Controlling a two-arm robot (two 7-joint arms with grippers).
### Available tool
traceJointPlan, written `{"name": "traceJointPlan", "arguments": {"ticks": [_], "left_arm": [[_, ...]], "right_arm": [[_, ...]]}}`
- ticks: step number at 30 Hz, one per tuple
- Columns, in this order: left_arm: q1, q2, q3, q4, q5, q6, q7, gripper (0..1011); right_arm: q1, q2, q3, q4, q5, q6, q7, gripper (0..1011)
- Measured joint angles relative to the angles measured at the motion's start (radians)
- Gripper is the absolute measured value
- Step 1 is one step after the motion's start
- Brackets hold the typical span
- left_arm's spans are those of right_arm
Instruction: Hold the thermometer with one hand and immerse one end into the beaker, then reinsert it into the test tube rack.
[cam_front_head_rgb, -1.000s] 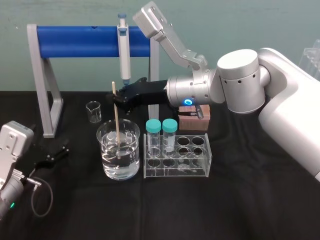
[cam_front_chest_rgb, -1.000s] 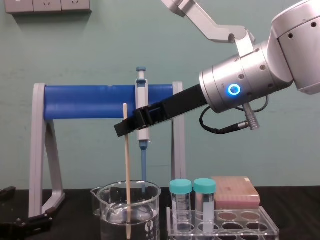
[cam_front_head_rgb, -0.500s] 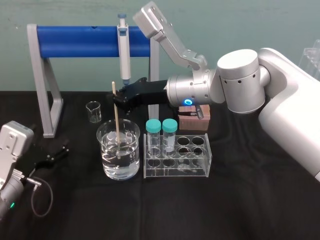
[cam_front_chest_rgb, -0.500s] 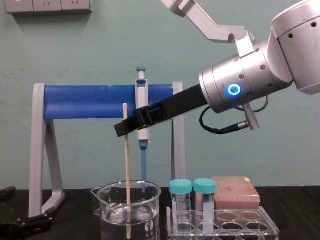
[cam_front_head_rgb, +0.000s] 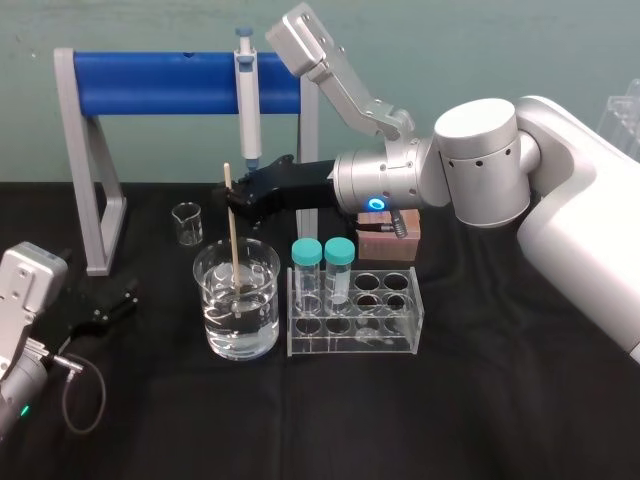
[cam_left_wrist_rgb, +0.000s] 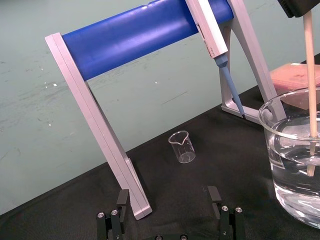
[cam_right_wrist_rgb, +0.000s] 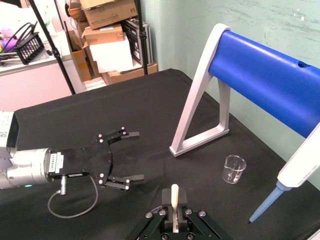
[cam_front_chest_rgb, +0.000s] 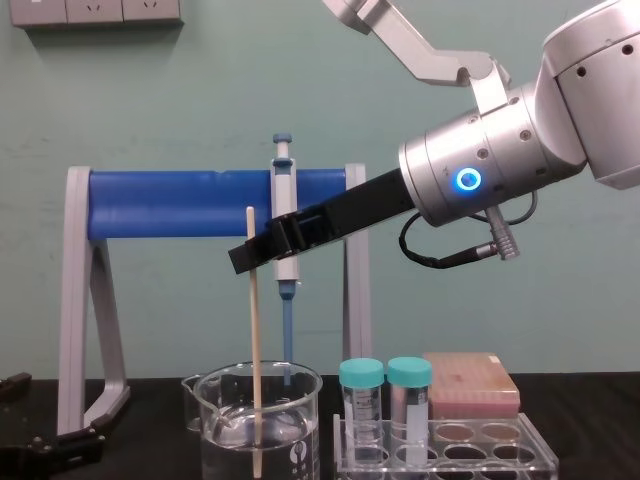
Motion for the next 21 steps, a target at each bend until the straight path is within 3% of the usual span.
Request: {"name": "traceJointPlan", "arguments": {"ticks": [21], "left_arm": [[0.0,0.0,0.0,0.0,0.0,0.0,0.0,1004]], "right_arm": [[0.0,0.0,0.0,0.0,0.0,0.0,0.0,48]]}}
